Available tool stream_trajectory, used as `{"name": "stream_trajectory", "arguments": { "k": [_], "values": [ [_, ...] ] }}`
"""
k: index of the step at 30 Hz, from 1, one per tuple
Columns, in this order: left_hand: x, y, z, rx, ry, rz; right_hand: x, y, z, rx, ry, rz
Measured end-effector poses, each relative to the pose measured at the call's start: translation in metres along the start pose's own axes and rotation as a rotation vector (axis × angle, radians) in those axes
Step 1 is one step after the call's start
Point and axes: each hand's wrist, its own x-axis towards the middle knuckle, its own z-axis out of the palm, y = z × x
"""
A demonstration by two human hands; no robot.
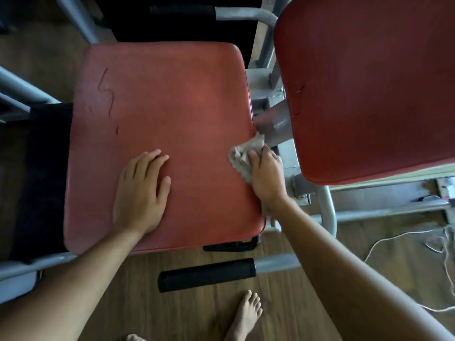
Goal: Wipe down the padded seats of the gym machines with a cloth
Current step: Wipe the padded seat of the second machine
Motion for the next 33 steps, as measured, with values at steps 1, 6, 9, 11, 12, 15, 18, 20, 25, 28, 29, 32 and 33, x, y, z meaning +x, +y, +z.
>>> {"name": "stream_trajectory", "arguments": {
  "k": [1,6,9,11,12,15,18,20,25,28,29,32,33],
  "values": [
    [0.000,-0.001,0.000,-0.005,0.004,-0.001,0.009,-0.004,-0.001,0.050,-0.001,-0.011],
    [0.002,0.001,-0.003,0.012,-0.017,-0.026,-0.052,0.015,-0.015,-0.018,-0.100,0.018],
    [0.002,0.001,-0.004,0.032,-0.031,-0.035,-0.074,0.028,-0.013,-0.261,-0.122,0.007],
    [0.001,0.001,-0.003,0.034,-0.031,-0.032,-0.055,0.019,-0.005,-0.274,-0.082,0.017],
    [0.000,0.000,-0.001,0.036,-0.024,-0.028,-0.040,0.013,0.001,-0.261,-0.050,0.004],
    [-0.001,-0.002,0.001,0.038,-0.002,-0.003,0.007,-0.006,0.008,-0.227,0.020,0.015],
    [-0.001,-0.003,0.001,0.030,0.001,-0.005,0.008,-0.009,0.006,-0.124,0.026,0.026],
    [0.000,-0.003,0.001,0.019,-0.002,-0.011,-0.023,0.001,0.000,-0.090,-0.015,0.045],
    [-0.001,-0.004,0.001,0.009,-0.004,-0.011,-0.053,0.012,0.003,-0.189,-0.021,0.088],
    [-0.002,-0.006,0.002,0.004,-0.003,0.012,-0.019,-0.012,0.012,-0.261,0.029,0.026],
    [-0.002,-0.007,0.002,0.003,-0.003,0.016,-0.011,-0.018,0.015,-0.280,0.051,0.002],
    [-0.003,-0.007,0.002,0.000,-0.014,0.024,-0.012,-0.019,0.014,-0.253,0.084,-0.019],
    [-0.002,-0.006,0.001,0.000,-0.021,0.022,-0.020,-0.014,0.011,-0.231,0.069,-0.016]
  ]
}}
